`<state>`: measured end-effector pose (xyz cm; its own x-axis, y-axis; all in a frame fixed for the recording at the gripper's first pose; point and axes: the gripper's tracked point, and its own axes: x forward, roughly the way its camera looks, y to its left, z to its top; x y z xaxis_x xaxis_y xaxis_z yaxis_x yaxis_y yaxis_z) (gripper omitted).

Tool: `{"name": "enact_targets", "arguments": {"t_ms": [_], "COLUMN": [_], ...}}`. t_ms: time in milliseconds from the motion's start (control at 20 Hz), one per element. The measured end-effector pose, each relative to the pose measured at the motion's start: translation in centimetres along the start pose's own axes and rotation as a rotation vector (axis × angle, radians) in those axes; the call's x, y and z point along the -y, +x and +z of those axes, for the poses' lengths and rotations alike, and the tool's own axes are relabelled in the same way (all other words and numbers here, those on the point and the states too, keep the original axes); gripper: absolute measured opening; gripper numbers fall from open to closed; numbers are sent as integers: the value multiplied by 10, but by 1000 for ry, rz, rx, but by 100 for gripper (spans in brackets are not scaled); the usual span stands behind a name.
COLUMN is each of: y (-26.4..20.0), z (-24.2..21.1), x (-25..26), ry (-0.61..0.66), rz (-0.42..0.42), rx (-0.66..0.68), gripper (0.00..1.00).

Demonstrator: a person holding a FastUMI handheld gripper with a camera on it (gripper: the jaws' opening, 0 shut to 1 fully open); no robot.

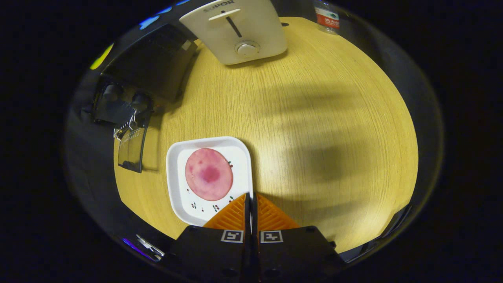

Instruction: Open the toaster oven, put the food inside, and close the toaster oven door.

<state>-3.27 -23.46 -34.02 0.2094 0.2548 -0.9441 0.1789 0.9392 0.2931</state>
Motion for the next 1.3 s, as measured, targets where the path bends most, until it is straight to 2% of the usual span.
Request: {"name": "enact_targets", "arguments": {"t_ms": [200,700,1000,1300], "y": [-8,-58,-92,-111], "z": [-21,-50,-73,-96], "x": [-17,-54,-73,-132], "ry": [199,404,456,441], "rz": [87,228,275,365], "rx": [29,218,312,358], "gripper": [2,2,2,2]}}
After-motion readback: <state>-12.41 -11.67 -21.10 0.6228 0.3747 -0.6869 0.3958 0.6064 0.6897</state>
